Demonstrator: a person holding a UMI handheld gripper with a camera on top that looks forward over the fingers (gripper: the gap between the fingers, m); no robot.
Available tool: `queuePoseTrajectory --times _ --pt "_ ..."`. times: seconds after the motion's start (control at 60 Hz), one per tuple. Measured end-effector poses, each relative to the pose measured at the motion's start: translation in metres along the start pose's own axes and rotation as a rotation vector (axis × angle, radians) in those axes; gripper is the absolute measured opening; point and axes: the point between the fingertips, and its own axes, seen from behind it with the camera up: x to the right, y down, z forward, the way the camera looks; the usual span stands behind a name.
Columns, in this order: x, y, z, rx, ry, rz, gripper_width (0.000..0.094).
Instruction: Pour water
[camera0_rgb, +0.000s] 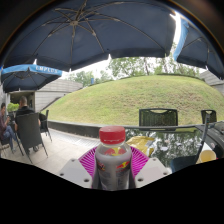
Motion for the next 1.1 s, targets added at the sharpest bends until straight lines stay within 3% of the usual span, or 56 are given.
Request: queuePoseTrajectory --times 0.1,0.25,0.45,0.567,0.683,0.867,0.983,1.1 --pt "-0.005 -0.002 -0.003 0.023 -0.009 0.007 0.0335" --pt "-0.001 -0.012 0.004 0.074 -0.042 0.089 0.0334" --pt "0.073 -0.104 -0.043 0.320 -0.028 0.492 0.0335" --pt "0.142 -0.112 -0.072 0.379 -0.012 0.868 0.0333" --pt "0.200 -0.075 -0.077 0.345 0.016 1.253 0.0332" --pt "0.205 -0.039 -0.075 0.258 -0.138 1.774 0.0359" --pt "0.208 -0.037 -0.084 0.249 -0.188 1.918 0.0360" --pt "0.201 -0.038 -0.084 0.221 -0.175 1.929 0.0359"
